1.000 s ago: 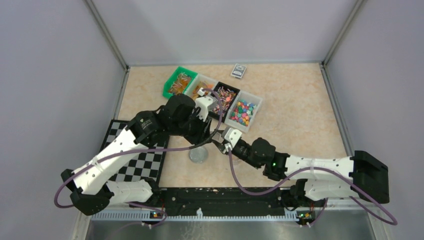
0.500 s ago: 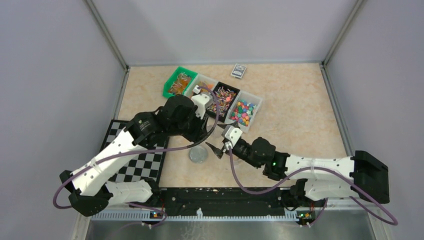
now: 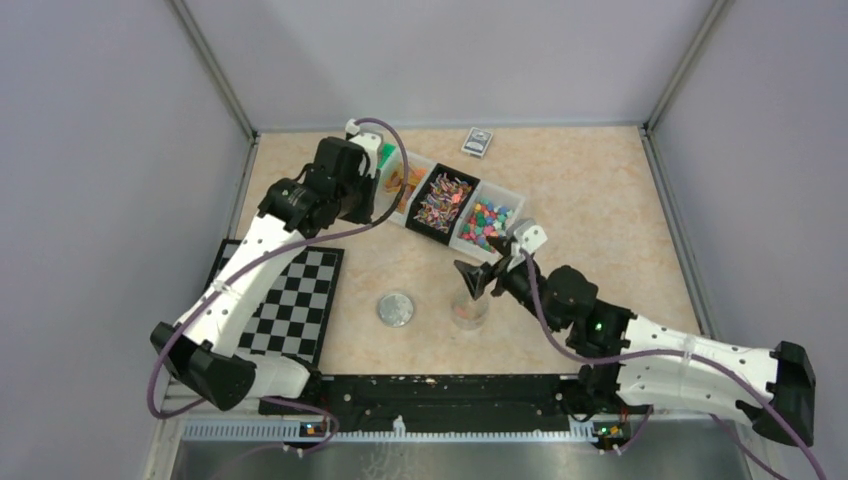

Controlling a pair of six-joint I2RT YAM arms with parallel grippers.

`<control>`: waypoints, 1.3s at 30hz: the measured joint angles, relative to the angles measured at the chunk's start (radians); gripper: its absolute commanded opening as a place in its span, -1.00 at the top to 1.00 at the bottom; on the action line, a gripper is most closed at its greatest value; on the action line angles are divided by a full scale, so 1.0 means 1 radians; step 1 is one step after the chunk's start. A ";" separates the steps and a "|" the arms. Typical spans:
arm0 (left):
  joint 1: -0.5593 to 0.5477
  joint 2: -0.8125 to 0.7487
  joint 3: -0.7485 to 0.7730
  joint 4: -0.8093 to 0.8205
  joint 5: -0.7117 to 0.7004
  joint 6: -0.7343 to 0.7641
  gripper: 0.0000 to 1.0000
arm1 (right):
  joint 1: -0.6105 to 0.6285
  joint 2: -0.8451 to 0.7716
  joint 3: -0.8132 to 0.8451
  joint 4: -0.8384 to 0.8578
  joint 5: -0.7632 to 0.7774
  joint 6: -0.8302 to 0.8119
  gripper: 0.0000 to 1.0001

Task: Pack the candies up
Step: Scoop the fake candies from the storage box.

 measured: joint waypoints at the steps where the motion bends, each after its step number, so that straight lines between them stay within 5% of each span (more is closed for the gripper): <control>1: 0.020 0.008 -0.013 0.015 -0.003 0.019 1.00 | -0.028 0.001 0.018 -0.072 0.043 0.072 -0.54; 6: 0.115 0.070 -0.051 0.073 0.053 0.089 1.00 | -0.217 0.048 0.137 -0.345 0.127 0.340 -0.53; 10: 0.197 0.204 0.028 0.084 0.138 0.124 1.00 | -0.499 0.214 0.299 -0.506 0.048 0.476 -0.48; 16: 0.251 0.429 0.195 0.076 0.198 0.201 1.00 | -0.698 0.462 0.411 -0.604 -0.085 0.575 -0.41; 20: 0.254 0.510 0.270 0.047 0.232 0.230 1.00 | -0.742 0.569 0.437 -0.646 -0.148 0.639 -0.18; 39: 0.253 0.597 0.389 -0.083 0.201 0.249 1.00 | -0.751 0.853 0.519 -0.590 -0.223 0.730 0.16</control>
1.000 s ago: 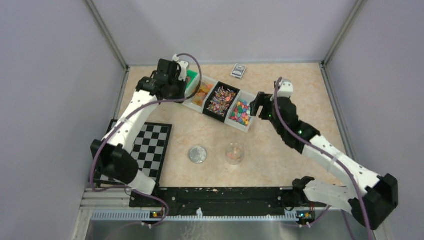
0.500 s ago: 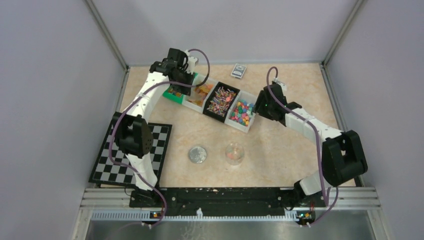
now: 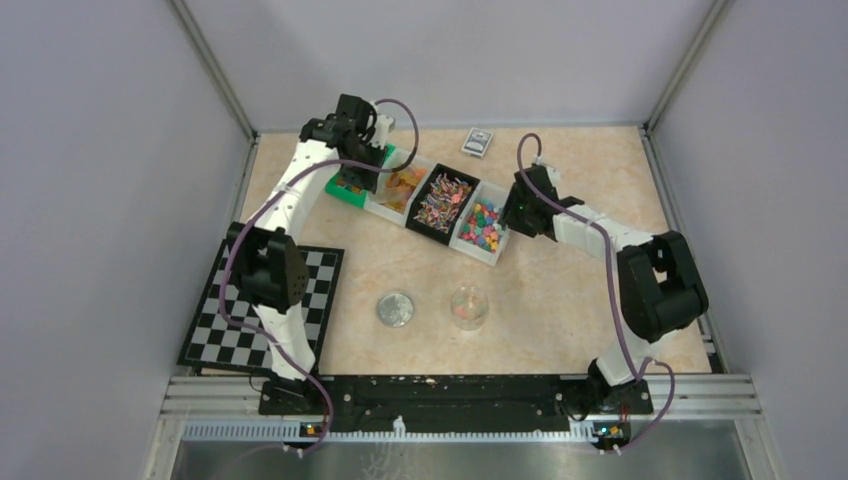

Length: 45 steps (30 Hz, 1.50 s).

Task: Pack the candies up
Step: Scoop the fake candies from the storage box.

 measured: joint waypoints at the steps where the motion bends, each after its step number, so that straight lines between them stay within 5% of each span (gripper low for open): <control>1: 0.000 -0.002 0.000 -0.001 0.000 0.000 1.00 | 0.000 0.006 0.000 0.000 0.000 -0.005 0.22; 14: 0.000 0.061 0.087 -0.051 0.046 0.014 1.00 | -0.004 0.027 0.013 0.002 -0.004 -0.047 1.00; 25: 0.000 0.187 0.117 -0.021 0.073 0.028 1.00 | -0.010 0.031 0.002 0.049 -0.013 -0.089 1.00; 35: 0.001 0.008 -0.343 0.314 0.050 0.034 1.00 | -0.015 0.032 -0.023 0.122 -0.027 -0.106 1.00; 45: 0.001 -0.055 -0.480 0.480 0.049 0.042 1.00 | -0.017 0.032 -0.047 0.182 -0.040 -0.106 1.00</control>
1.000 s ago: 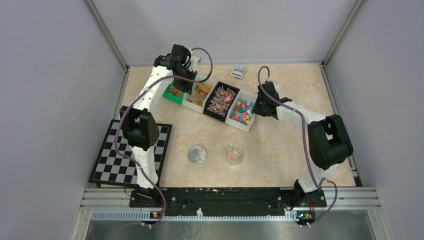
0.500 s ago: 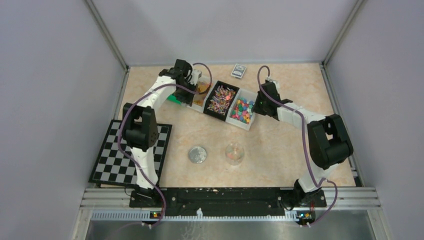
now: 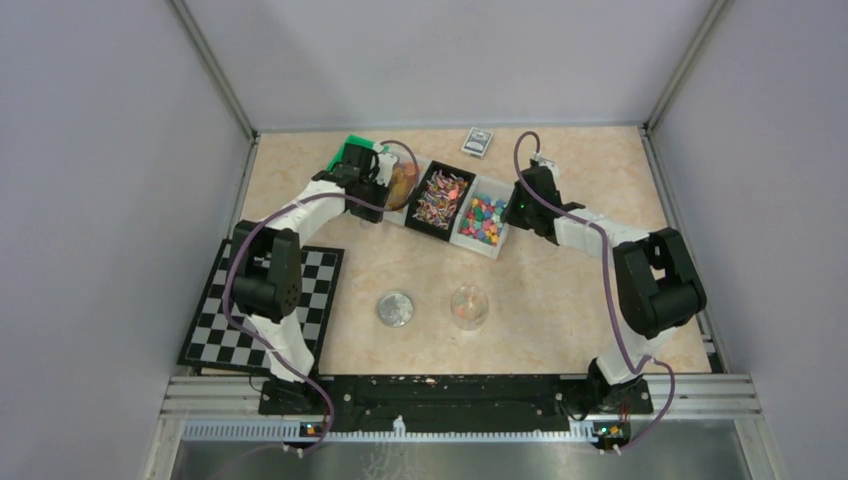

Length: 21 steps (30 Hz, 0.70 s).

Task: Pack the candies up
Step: Scoop the fake candies from the storage box.

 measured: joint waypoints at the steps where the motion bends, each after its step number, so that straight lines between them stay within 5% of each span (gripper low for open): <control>1: 0.000 -0.017 -0.037 0.035 0.000 0.002 1.00 | 0.000 0.000 -0.005 0.013 -0.001 0.000 1.00; 21: 0.000 -0.222 -0.414 0.443 0.022 0.005 1.00 | 0.000 0.000 -0.035 0.089 -0.008 0.011 1.00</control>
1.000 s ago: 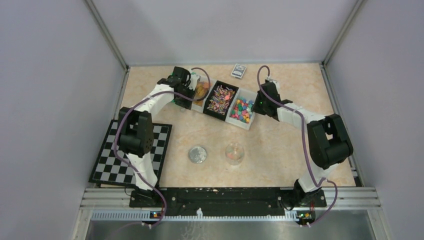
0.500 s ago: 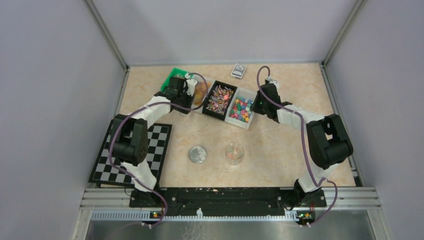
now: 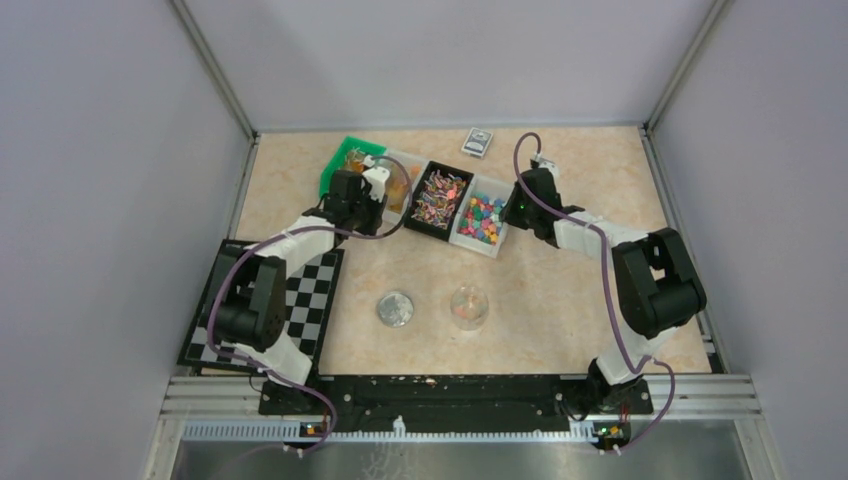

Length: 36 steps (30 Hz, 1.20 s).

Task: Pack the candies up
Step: Scoop the fake candies from the storage box.

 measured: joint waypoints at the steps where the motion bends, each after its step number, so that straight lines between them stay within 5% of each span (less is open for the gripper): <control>1: 0.000 -0.004 -0.007 0.012 0.000 0.000 1.00 | 0.000 0.000 0.000 0.000 0.000 0.000 1.00; 12: 0.000 -0.110 -0.060 0.093 -0.001 -0.005 1.00 | 0.000 0.000 -0.007 0.016 -0.001 0.001 0.96; 27: 0.000 -0.323 -0.076 0.060 0.096 -0.083 1.00 | 0.003 -0.007 0.045 -0.044 -0.119 0.041 -0.56; 36: -0.042 -0.362 0.043 -0.238 0.111 -0.127 1.00 | 0.003 -0.165 0.059 -0.160 -0.115 0.023 -0.62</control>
